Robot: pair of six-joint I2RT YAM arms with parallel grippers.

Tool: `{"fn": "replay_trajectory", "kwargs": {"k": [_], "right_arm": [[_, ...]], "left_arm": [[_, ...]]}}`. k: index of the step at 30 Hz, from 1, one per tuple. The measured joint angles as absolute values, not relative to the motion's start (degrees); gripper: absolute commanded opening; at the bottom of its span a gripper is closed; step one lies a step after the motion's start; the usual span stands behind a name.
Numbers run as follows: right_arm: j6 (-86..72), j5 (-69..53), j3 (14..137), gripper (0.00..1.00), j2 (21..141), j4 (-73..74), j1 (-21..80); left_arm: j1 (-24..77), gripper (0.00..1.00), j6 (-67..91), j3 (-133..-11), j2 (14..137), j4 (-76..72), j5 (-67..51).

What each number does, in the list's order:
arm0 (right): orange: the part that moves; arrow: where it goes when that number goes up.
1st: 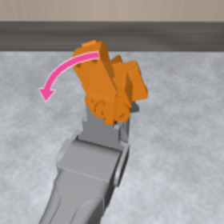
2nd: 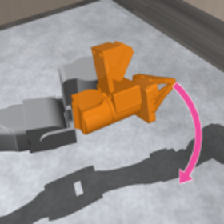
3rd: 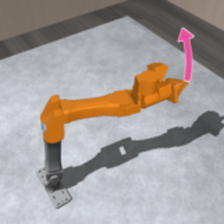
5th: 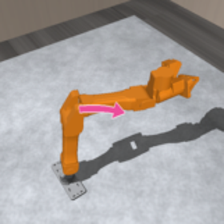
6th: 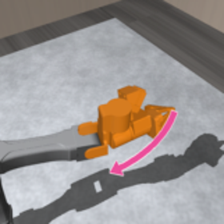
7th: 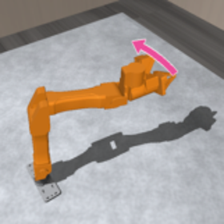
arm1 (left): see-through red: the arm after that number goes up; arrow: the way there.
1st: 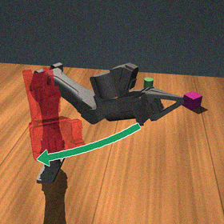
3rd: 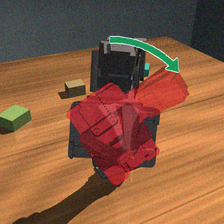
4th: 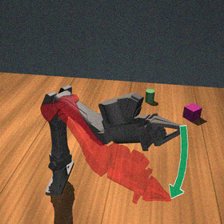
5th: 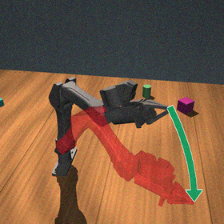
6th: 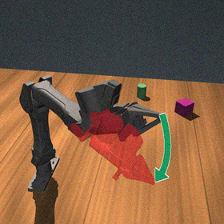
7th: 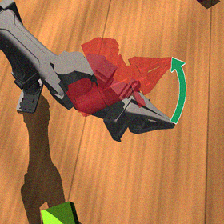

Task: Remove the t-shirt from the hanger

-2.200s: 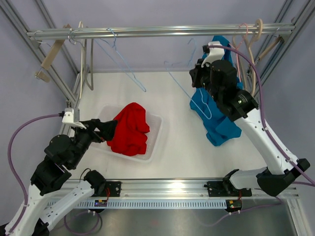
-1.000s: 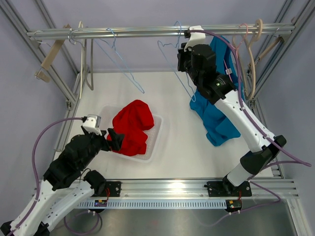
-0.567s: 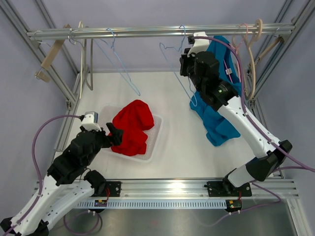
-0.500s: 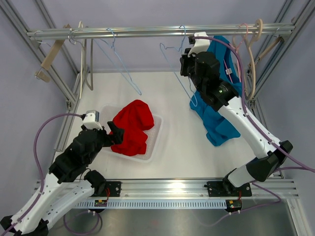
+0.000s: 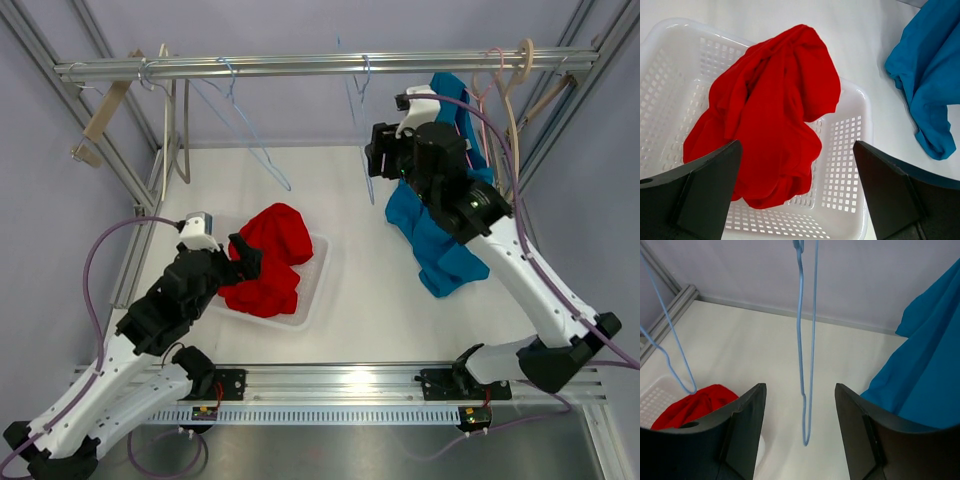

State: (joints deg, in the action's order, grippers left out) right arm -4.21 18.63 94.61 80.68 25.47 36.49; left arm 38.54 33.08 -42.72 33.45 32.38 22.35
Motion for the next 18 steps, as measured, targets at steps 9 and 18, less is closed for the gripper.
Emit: {"fn": "replay_trajectory", "kwargs": {"k": [9, 18], "right_arm": [[-6.6, 15.7, 85.1, 0.45, 62.1, 29.0, 36.5], [-5.3, 22.0, 90.6, 0.43, 59.1, 42.1, 27.6]], "left_arm": [[38.7, 0.89, 32.9, -40.9, 34.4, 26.2, 16.0], [39.4, 0.94, 30.5, -37.2, 23.6, 24.8, -1.5]]}}
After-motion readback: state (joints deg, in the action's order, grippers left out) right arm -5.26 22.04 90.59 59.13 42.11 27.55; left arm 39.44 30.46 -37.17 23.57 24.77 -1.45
